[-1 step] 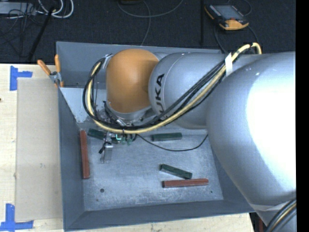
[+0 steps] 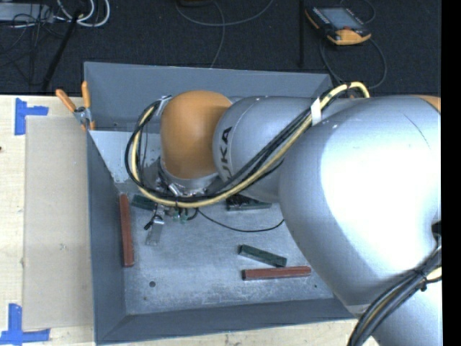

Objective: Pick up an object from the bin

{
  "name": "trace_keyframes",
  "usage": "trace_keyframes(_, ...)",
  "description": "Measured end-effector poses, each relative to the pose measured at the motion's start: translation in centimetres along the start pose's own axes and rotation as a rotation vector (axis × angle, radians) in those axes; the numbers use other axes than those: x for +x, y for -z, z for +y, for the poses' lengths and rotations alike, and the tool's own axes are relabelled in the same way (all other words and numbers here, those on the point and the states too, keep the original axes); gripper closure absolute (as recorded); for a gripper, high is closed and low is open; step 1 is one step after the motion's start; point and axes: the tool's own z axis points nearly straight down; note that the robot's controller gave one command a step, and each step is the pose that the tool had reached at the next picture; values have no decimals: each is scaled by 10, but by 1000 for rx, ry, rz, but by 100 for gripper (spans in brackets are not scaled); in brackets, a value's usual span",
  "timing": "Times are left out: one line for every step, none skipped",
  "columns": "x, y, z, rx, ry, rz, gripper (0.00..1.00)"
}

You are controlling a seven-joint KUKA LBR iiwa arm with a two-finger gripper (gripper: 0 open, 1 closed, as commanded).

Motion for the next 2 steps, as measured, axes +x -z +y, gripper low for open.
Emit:
trace_keyframes(0,1,0,-1,-3,0,100)
trace_keyframes(4,153,-24,-4,35,-9,100)
